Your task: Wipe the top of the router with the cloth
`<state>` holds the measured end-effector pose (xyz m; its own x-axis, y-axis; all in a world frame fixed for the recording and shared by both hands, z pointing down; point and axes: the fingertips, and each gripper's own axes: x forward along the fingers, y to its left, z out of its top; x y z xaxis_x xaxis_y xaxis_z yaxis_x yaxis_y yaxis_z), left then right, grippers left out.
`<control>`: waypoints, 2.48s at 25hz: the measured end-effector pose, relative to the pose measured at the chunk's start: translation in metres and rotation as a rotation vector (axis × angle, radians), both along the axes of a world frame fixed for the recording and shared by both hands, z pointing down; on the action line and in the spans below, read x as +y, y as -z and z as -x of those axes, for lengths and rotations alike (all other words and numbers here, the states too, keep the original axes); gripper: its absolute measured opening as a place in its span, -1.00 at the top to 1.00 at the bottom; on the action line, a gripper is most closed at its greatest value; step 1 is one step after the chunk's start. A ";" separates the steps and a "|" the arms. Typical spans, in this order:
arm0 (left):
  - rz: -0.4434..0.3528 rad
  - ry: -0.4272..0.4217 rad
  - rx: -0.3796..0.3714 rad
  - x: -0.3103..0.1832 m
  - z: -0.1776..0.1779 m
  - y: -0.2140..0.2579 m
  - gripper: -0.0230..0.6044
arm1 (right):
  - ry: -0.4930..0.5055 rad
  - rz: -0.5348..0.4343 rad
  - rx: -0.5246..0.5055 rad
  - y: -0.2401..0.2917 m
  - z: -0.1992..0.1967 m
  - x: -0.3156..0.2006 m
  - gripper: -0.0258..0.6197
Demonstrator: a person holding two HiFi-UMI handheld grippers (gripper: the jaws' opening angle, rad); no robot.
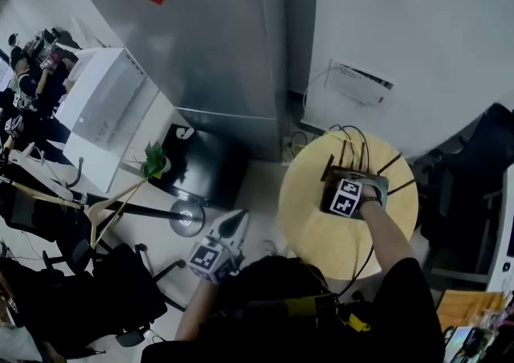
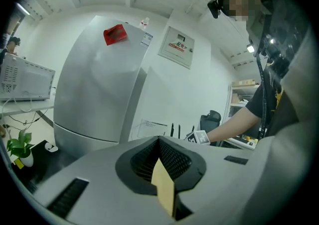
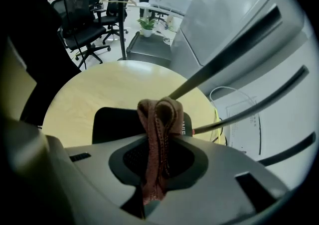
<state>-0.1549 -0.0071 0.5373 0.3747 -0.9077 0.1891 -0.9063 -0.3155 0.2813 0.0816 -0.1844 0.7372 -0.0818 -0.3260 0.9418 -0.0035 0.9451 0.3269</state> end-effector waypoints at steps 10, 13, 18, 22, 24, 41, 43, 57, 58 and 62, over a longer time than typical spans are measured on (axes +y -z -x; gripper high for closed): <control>-0.059 -0.107 -0.011 -0.019 -0.023 0.012 0.93 | -0.028 0.087 0.003 -0.003 -0.004 0.042 0.72; -0.085 -0.117 -0.001 -0.022 -0.026 0.018 0.93 | -0.038 0.082 0.007 -0.003 -0.003 0.049 0.72; -0.096 -0.129 0.008 -0.019 -0.024 0.019 0.93 | -0.037 0.087 0.023 -0.005 -0.001 0.062 0.72; -0.106 -0.145 0.009 -0.013 -0.018 0.019 0.93 | -0.052 0.082 0.021 -0.006 -0.002 0.069 0.72; -0.105 -0.141 0.019 -0.010 -0.014 0.020 0.93 | -0.058 0.085 0.019 -0.006 -0.002 0.073 0.72; -0.091 -0.099 0.029 -0.005 -0.052 0.011 0.93 | 0.005 0.099 -0.193 0.027 -0.014 0.101 0.72; -0.089 -0.091 0.033 -0.004 -0.071 0.012 0.93 | 0.019 0.038 -0.219 0.043 -0.025 0.086 0.72; -0.096 0.014 -0.008 0.013 -0.120 0.022 0.93 | -0.080 -0.284 -0.127 0.050 -0.068 -0.042 0.72; -0.090 0.028 -0.010 0.018 -0.116 0.021 0.93 | -0.076 -0.286 -0.103 0.045 -0.069 -0.045 0.72; -0.086 0.084 -0.034 0.033 -0.099 0.021 0.93 | -0.079 -0.290 -0.013 0.028 -0.075 -0.052 0.72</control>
